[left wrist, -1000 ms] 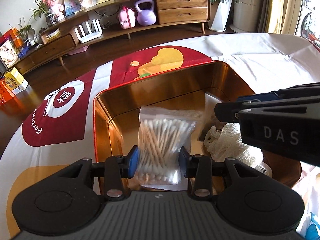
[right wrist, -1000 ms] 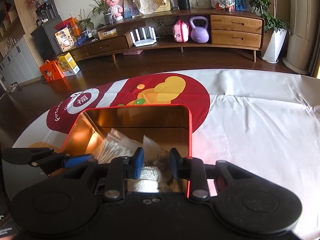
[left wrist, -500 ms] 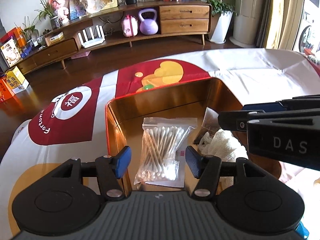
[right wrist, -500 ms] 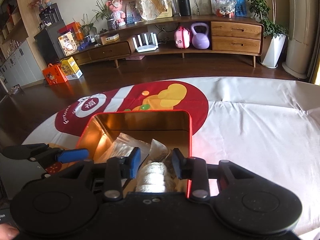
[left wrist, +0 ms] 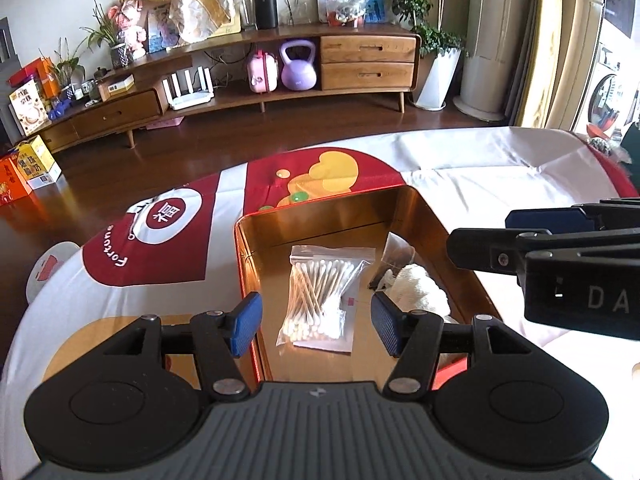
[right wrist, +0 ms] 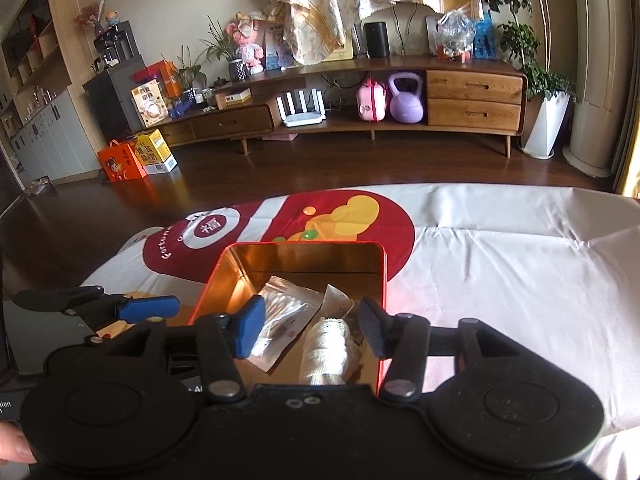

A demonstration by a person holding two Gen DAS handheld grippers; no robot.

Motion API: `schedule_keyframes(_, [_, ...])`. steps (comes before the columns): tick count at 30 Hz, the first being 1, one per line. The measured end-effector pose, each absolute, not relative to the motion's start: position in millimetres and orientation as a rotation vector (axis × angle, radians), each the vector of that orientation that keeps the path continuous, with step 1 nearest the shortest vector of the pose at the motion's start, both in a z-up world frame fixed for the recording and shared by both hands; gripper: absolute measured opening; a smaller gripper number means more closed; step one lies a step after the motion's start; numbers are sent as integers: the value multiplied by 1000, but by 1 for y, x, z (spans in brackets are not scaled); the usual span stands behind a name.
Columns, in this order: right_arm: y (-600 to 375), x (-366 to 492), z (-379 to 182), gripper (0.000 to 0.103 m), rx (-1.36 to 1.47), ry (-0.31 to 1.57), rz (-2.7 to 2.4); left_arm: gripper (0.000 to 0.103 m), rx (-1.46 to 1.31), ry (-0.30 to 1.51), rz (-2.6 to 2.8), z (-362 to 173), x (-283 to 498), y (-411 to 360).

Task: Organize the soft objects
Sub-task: 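Lower both bags into the red tin and open both tools, then lift both tools out of the tin and move back toward the table items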

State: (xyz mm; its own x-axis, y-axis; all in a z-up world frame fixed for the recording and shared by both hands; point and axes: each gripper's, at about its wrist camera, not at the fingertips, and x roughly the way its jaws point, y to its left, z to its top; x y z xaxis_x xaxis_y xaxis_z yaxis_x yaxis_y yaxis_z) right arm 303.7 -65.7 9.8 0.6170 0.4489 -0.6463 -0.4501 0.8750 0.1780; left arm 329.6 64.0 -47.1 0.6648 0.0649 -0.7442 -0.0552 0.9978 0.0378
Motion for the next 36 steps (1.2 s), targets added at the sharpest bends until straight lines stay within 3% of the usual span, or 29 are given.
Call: schedule_keyframes(36, [-109, 173, 48, 94, 64, 622, 602, 65, -81, 736, -21, 5, 186, 54])
